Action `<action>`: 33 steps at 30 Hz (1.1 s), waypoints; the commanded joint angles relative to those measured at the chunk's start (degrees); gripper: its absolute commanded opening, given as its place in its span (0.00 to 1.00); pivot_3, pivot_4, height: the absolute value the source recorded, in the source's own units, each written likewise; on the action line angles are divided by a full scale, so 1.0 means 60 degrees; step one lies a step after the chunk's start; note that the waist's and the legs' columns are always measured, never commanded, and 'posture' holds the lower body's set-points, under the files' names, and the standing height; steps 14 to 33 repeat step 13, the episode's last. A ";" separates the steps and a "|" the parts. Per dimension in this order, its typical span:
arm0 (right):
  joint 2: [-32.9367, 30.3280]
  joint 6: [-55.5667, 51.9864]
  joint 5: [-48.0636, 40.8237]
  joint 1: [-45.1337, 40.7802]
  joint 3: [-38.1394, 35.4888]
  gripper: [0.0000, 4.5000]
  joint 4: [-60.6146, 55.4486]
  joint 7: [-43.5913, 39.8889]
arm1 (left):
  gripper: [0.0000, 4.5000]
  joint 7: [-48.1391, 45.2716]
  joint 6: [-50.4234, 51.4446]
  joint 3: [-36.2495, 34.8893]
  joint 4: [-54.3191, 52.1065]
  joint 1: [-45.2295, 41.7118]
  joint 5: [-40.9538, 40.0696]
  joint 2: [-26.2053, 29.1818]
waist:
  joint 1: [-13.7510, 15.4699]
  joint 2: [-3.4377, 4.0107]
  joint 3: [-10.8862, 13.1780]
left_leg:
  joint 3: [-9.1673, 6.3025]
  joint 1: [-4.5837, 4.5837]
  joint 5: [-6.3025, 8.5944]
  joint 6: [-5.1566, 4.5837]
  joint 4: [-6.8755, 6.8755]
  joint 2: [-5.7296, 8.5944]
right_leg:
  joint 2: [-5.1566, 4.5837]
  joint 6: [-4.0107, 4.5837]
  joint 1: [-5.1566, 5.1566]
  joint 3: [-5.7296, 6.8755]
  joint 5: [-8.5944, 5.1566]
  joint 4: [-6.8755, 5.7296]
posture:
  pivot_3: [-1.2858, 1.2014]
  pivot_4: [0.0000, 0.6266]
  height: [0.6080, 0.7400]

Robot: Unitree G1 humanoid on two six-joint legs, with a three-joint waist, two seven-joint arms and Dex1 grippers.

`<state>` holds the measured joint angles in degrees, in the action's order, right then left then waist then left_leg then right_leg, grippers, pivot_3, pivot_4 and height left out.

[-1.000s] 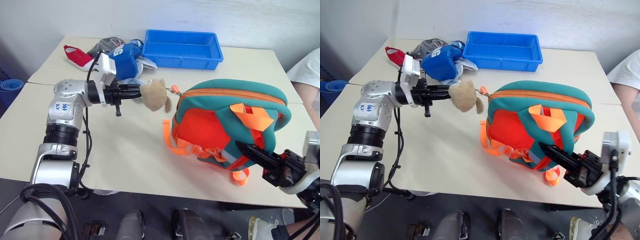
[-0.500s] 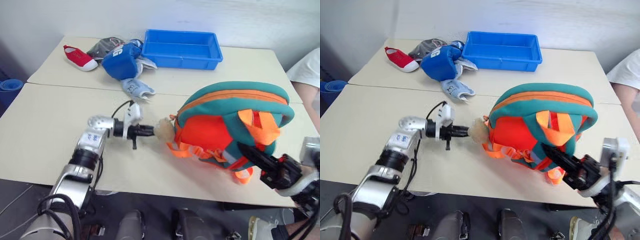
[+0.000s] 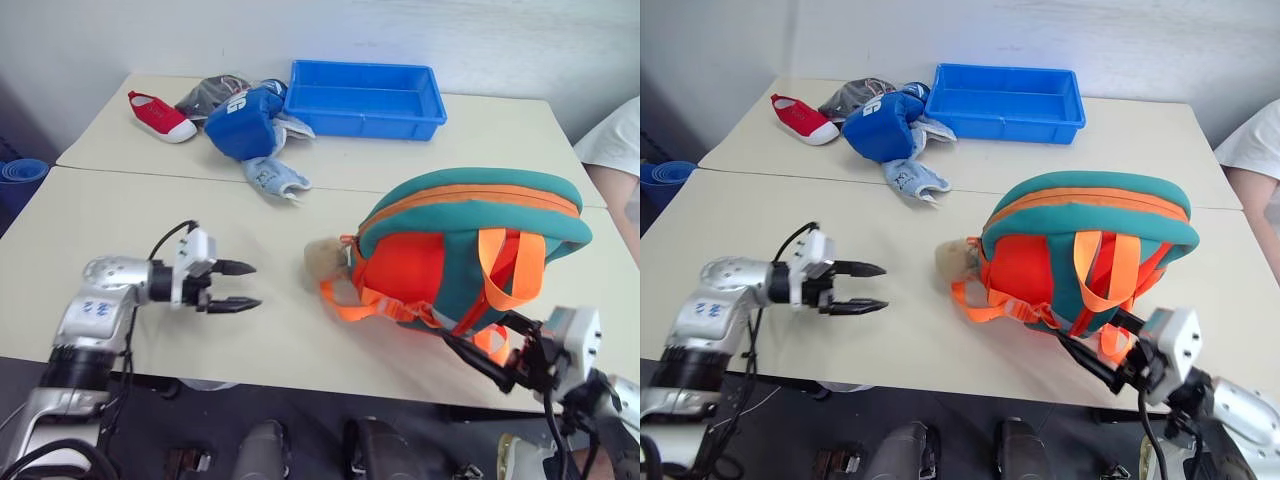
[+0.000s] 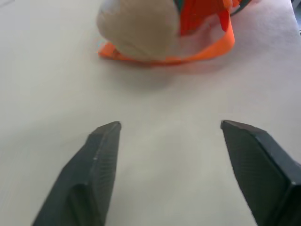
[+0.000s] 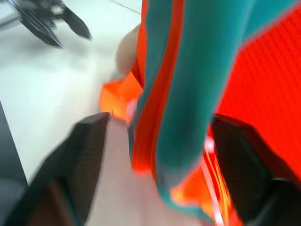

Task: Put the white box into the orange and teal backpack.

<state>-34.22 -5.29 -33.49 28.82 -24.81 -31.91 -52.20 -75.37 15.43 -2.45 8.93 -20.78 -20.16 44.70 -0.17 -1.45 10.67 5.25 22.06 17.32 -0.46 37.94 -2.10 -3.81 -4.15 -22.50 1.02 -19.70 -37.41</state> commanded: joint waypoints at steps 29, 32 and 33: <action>-0.1046 0.3108 0.1047 0.0178 -0.1765 0.99 0.3629 -0.2224 | 0.94 0.1082 -0.2126 -0.1574 -0.1419 0.2640 0.0088 0.0378 | -0.0093 0.0027 -0.0013 | 0.0003 -0.0182 -0.0004 0.0018 -0.0173 0.0015 | -0.0061 0.0071 0.0119 0.0035 -0.0022 0.0064 | 0.52 0.24 1.00; -0.1046 0.3108 0.1047 0.0178 -0.1765 0.99 0.3629 -0.2224 | 0.94 0.1082 -0.2126 -0.1574 -0.1419 0.2640 0.0088 0.0378 | -0.0093 0.0027 -0.0013 | 0.0003 -0.0182 -0.0004 0.0018 -0.0173 0.0015 | -0.0061 0.0071 0.0119 0.0035 -0.0022 0.0064 | 0.52 0.24 1.00; -0.1046 0.3108 0.1047 0.0178 -0.1765 0.99 0.3629 -0.2224 | 0.94 0.1082 -0.2126 -0.1574 -0.1419 0.2640 0.0088 0.0378 | -0.0093 0.0027 -0.0013 | 0.0003 -0.0182 -0.0004 0.0018 -0.0173 0.0015 | -0.0061 0.0071 0.0119 0.0035 -0.0022 0.0064 | 0.52 0.24 1.00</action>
